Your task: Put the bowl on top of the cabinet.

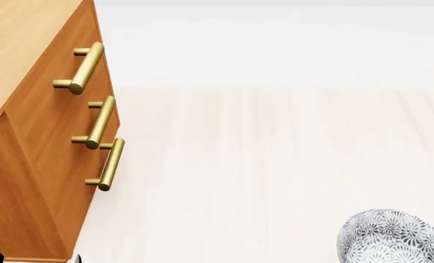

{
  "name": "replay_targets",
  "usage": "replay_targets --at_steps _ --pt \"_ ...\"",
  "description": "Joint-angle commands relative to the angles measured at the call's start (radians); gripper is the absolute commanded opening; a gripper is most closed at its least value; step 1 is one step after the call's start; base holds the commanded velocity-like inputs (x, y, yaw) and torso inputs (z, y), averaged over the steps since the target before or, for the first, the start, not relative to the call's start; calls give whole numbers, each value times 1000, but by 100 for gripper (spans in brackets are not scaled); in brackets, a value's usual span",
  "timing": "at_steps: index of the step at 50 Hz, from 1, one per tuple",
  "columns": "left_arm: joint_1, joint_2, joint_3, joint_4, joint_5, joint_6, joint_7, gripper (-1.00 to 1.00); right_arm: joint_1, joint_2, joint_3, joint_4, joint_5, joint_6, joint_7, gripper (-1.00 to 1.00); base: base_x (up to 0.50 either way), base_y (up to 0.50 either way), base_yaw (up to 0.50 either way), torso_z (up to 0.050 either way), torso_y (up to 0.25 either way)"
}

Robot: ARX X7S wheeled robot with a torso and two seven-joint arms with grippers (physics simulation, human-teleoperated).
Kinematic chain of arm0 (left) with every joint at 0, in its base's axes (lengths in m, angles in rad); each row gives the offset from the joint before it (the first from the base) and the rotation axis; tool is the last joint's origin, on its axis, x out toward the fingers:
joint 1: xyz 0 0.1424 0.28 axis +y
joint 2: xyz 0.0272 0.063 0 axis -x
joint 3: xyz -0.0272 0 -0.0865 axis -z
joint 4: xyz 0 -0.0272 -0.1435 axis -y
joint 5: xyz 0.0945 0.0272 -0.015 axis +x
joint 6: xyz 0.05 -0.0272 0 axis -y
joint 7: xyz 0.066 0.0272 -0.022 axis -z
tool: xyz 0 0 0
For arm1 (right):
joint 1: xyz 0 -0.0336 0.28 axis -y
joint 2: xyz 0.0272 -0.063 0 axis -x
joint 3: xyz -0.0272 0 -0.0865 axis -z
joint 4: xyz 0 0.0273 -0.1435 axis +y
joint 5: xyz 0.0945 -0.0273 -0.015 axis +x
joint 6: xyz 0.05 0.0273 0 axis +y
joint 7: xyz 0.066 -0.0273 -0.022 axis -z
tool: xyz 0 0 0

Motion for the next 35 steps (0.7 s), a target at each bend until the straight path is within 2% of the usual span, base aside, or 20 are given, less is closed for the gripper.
replay_targets --at_steps 1,35 --pt "-1 3 -5 -3 30 1 -17 100 0 -2 8 3 4 -9 -16 100 0 0 0 0 0" --pt "-6 -17 11 -4 17 3 -38 100 -7 6 -4 -4 -2 -29 9 100 28 0 0 0 0"
